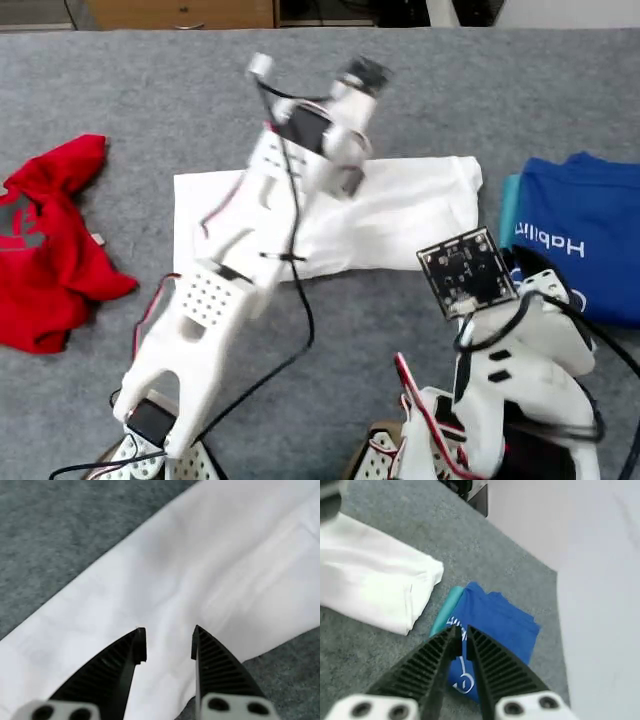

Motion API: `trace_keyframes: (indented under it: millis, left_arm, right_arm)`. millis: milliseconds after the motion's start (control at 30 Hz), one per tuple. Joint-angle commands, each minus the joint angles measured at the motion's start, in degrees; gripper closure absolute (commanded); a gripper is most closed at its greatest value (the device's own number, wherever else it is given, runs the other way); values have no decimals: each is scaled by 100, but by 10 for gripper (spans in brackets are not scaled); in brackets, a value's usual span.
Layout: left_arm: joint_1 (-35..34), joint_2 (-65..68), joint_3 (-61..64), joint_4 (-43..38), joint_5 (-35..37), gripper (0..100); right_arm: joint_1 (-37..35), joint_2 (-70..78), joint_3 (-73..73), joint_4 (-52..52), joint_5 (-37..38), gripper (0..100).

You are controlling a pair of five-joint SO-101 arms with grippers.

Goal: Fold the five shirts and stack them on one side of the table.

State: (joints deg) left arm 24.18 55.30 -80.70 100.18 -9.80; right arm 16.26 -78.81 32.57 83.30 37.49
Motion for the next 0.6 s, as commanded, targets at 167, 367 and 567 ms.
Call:
trace_keyframes:
  millis: [167,367,567]
  left_arm:
    - [-1547,-1393,1046,79,352,841]
    - [-2207,-2123,3007,79,378,892]
    - [-2725,-2484,3912,62,387,876]
  right_arm:
    - [92,-31,734,18,-62,964]
    - [92,-31,1218,290,-62,964]
    - [92,-31,1578,923,-26,964]
